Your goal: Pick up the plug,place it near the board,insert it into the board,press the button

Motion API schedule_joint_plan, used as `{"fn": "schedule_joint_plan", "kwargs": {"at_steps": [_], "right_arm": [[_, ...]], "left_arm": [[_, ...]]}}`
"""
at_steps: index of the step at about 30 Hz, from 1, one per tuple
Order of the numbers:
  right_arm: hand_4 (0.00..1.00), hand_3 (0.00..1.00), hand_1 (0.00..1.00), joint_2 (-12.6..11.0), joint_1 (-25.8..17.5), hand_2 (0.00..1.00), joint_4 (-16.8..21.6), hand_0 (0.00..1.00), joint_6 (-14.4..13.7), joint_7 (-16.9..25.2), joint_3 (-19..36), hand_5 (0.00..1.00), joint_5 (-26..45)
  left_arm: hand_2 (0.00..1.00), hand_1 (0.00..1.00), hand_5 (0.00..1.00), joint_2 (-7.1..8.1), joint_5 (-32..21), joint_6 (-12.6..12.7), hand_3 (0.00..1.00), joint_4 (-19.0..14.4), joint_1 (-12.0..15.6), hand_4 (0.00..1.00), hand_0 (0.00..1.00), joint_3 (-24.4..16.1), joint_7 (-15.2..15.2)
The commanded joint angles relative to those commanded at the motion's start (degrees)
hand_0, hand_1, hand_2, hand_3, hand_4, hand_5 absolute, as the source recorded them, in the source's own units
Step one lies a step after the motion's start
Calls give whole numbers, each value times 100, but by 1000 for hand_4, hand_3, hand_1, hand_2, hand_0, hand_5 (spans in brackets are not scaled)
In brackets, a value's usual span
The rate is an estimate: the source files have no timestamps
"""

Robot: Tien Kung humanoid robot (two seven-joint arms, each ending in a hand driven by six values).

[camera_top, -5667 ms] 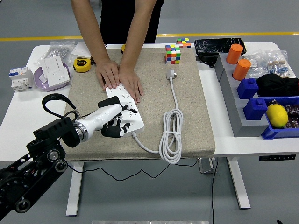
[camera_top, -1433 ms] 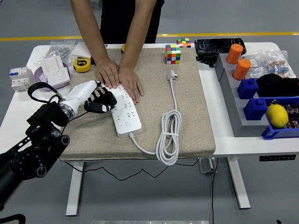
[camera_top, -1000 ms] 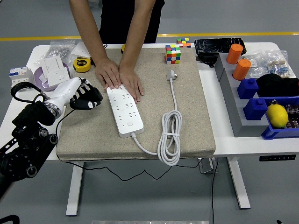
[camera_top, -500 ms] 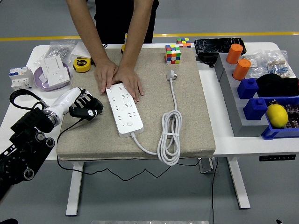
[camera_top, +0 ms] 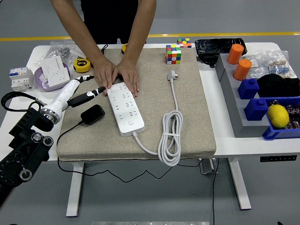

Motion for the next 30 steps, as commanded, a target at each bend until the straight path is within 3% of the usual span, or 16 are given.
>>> {"fn": "schedule_joint_plan", "kwargs": {"at_steps": [1, 4, 9, 12, 13, 18, 24, 30], "right_arm": [[998, 766, 753, 4, -4, 743, 0, 828, 0, -1, 6, 818, -6], [998, 766, 753, 17, -26, 743, 0, 828, 2, -8, 26, 818, -36], [998, 766, 753, 21, -39, 743, 0, 828, 7, -12, 54, 819, -58], [998, 766, 753, 25, -24, 743, 0, 828, 2, -3, 68, 819, -58], [998, 766, 753, 27, -20, 743, 0, 828, 1, 2, 66, 819, -51], [998, 766, 753, 48, -27, 743, 0, 828, 3, 0, 77, 819, -44], [998, 766, 753, 53, -30, 743, 0, 827, 3, 8, 87, 820, -34], [998, 766, 753, 60, -33, 743, 0, 829, 2, 7, 84, 823, -30]], "left_arm": [[881, 941, 998, -77, -223, 96, 865, -143, 80, 998, 872, -149, -80], [881, 941, 998, -242, -1006, 168, 865, -570, 361, 998, 872, -548, -266], [905, 944, 998, -294, -2197, -291, 884, -871, 821, 998, 871, -933, -175], [905, 944, 998, -432, -2942, -494, 884, -979, 1095, 998, 871, -1307, -154], [918, 967, 998, -473, -3203, -526, 892, -1003, 1165, 998, 923, -1426, -152], [918, 967, 998, -544, -4248, -612, 892, -1105, 1503, 998, 923, -1872, -131], [910, 966, 998, -611, -4102, -595, 887, -1139, 1726, 998, 926, -2061, -94], [905, 962, 998, -694, -3656, -573, 883, -1175, 1741, 998, 922, -2120, -44]]}}
